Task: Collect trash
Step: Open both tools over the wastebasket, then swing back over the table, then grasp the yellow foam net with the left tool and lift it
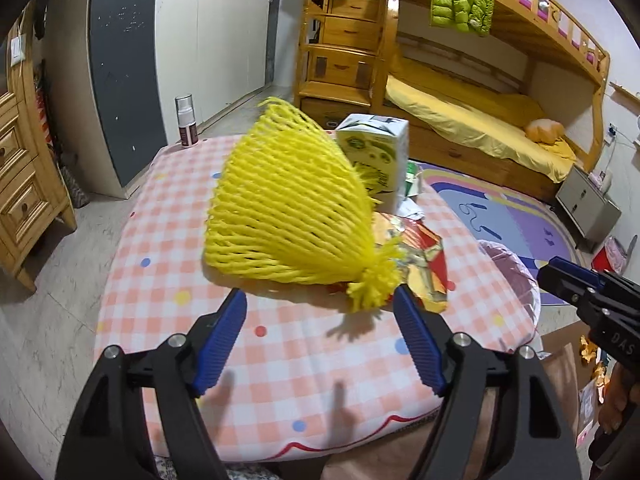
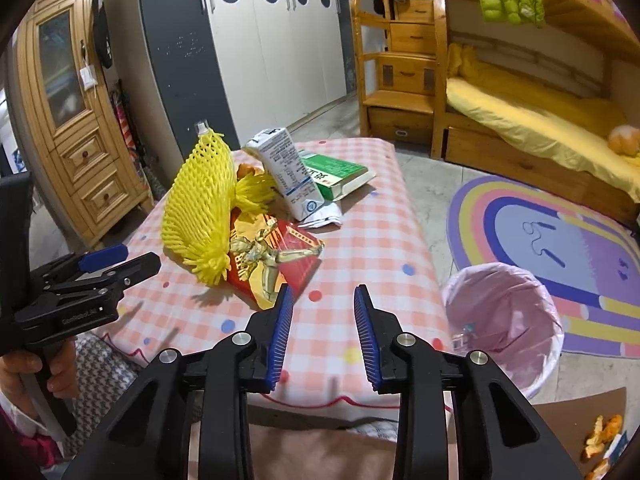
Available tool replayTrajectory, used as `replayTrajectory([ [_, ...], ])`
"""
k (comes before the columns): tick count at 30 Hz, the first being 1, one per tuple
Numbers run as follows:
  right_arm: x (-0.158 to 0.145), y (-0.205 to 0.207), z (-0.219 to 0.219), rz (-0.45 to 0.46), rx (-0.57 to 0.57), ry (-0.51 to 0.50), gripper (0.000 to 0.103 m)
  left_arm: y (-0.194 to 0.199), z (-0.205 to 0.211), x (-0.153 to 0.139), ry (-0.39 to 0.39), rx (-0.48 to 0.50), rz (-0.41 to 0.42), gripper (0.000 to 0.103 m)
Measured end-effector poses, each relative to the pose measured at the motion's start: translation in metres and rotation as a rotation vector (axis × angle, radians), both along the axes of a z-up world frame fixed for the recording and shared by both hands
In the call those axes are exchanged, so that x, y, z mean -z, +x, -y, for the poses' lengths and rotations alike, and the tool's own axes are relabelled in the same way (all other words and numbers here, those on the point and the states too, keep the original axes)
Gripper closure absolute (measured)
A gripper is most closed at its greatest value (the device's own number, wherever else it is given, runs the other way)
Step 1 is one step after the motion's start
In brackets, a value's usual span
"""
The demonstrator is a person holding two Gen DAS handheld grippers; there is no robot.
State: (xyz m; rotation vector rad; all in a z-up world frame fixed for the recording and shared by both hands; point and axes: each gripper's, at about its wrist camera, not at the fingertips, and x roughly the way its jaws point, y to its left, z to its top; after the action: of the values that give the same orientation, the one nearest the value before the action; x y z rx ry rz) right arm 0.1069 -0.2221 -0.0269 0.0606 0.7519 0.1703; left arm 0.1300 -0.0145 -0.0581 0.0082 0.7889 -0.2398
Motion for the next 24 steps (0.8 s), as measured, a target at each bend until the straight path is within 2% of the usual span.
replayTrajectory([
  [3,0.003,0.007,-0.005,-0.005,0.002,-0.020,0.069,0.008,0.006,0.002,0.016,0.006,-0.005,0.028],
  [7,0.005,0.011,-0.004,0.004,0.006,-0.031,0.060,0.027,0.023,0.004,0.013,0.018,-0.022,0.027],
  [11,0.013,0.013,0.003,-0.010,0.016,-0.016,0.056,0.051,0.042,0.007,0.048,-0.012,-0.037,0.027],
  [14,0.018,0.013,0.007,-0.019,0.019,-0.006,0.045,0.069,0.059,0.011,0.146,-0.060,-0.029,0.024],
  [17,0.024,0.013,0.009,-0.032,0.016,-0.002,0.044,0.080,0.069,0.013,0.236,-0.102,-0.012,0.017],
  [21,0.028,0.012,0.007,-0.041,0.003,-0.001,0.044,0.084,0.071,0.021,0.302,-0.127,-0.038,0.017],
  [22,0.028,0.011,0.005,-0.039,-0.002,-0.002,0.044,0.083,0.067,0.024,0.303,-0.132,-0.059,0.023],
  [23,0.027,0.010,0.004,-0.037,-0.005,-0.005,0.044,0.082,0.064,0.025,0.294,-0.131,-0.077,0.036],
  [24,0.025,0.008,0.002,-0.032,-0.010,-0.009,0.044,0.079,0.058,0.026,0.278,-0.129,-0.095,0.043],
])
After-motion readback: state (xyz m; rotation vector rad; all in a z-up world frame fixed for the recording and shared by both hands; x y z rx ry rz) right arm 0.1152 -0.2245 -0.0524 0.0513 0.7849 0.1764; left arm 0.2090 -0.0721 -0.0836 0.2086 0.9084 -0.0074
